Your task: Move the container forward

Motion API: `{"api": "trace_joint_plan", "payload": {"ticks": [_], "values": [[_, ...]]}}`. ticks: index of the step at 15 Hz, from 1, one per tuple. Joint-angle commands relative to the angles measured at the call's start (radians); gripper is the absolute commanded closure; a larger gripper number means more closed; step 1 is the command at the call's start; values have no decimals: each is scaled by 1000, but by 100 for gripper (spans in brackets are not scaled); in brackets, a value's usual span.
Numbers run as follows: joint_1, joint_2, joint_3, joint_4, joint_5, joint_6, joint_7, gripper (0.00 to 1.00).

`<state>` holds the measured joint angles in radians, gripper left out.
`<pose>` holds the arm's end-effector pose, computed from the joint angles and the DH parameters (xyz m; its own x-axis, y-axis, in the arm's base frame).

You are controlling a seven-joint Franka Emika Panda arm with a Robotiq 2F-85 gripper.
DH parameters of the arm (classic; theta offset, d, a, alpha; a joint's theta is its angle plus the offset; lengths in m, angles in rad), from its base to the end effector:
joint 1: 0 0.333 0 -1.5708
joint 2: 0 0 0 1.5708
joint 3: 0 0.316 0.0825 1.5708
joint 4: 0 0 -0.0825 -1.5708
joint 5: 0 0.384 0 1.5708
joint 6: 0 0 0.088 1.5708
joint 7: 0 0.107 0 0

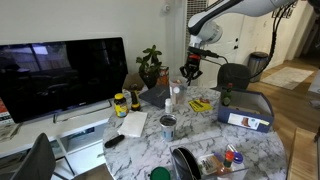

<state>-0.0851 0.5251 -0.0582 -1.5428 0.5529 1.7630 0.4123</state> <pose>0.6649 -0.0437 0.3367 0.6942 -0.5456 -0.4695 -0.7015 -0.6590 -0.2714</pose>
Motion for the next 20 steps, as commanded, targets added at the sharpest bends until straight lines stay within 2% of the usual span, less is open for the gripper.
{"api": "trace_joint_plan", "payload": {"ticks": [1,4,13,20], "values": [[15,111,22,146,19,-12,114,99],[37,183,27,229,3,67,167,99],[77,384,45,432,-76,74,224,99],[47,522,92,574,-73,72,171,99]]}}
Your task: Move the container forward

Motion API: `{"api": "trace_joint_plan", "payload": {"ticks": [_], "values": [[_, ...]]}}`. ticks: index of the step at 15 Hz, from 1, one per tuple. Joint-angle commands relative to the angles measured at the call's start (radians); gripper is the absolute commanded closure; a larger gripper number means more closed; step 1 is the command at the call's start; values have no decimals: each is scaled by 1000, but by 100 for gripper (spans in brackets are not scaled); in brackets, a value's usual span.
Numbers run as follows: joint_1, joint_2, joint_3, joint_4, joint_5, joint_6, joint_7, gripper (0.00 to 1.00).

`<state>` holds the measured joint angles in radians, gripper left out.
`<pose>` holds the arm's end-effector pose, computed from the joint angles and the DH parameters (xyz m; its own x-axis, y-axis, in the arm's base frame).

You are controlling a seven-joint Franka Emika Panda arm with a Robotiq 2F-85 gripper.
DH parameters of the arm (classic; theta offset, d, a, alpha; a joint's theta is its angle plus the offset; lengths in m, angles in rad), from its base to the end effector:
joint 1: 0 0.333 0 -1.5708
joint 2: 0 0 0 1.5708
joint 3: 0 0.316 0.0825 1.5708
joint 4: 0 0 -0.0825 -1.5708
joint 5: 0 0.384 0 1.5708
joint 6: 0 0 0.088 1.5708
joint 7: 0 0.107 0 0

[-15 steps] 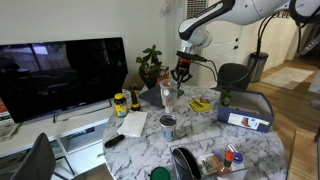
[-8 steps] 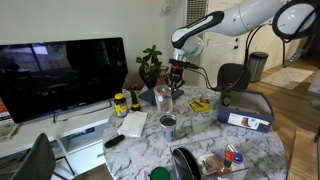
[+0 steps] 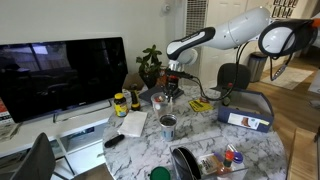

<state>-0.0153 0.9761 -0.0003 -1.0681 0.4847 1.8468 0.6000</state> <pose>0.7573 0.0251 0.2260 0.6681 -0.6149 -0.4189 -0.7310 -0.6474 -0.2156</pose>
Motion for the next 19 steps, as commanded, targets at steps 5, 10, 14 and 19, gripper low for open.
{"api": "trace_joint_plan", "payload": {"ticks": [5,10,14,19], "values": [[-29,143,47,179,-17,-17,-24,99],[-39,96,43,145,-46,-86,-48,64],[-28,-124,-20,-87,-97,-17,-178,33],[-42,-166,-9,-61,-145,-22,-272,21]]}}
